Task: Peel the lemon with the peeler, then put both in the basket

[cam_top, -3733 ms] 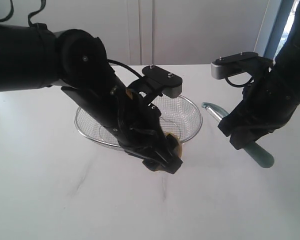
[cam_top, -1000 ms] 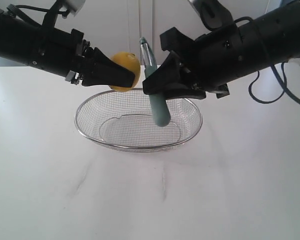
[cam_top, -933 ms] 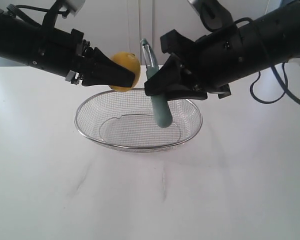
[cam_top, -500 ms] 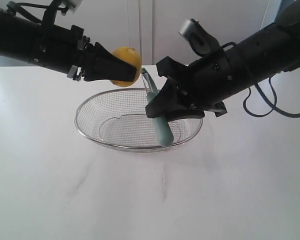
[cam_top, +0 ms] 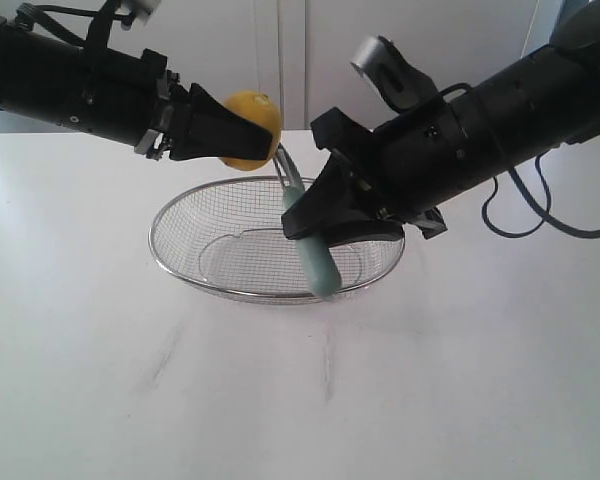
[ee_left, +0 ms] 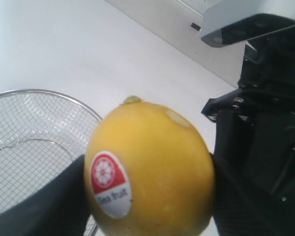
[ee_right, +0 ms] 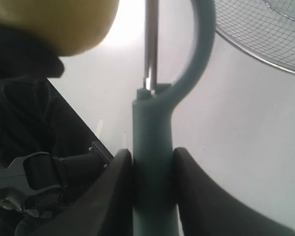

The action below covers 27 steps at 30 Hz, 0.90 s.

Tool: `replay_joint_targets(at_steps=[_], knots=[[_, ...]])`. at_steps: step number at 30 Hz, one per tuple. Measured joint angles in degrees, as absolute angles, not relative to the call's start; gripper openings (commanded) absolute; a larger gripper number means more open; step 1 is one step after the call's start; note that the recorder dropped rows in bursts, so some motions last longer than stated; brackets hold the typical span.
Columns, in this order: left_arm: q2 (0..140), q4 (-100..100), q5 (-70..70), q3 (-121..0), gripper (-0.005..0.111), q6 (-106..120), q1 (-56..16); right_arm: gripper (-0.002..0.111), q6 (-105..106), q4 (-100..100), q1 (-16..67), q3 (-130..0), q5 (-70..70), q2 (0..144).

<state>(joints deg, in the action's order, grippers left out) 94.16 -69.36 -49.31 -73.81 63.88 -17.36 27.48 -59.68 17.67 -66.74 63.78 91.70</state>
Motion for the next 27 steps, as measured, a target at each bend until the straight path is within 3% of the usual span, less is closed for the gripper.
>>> replay_joint_targets(at_steps=[27], knots=[[94.16,-69.36,-47.60,-73.71,0.000,63.88,-17.36,0.000,27.51,-60.47,17.67,-66.74,54.78,86.58]])
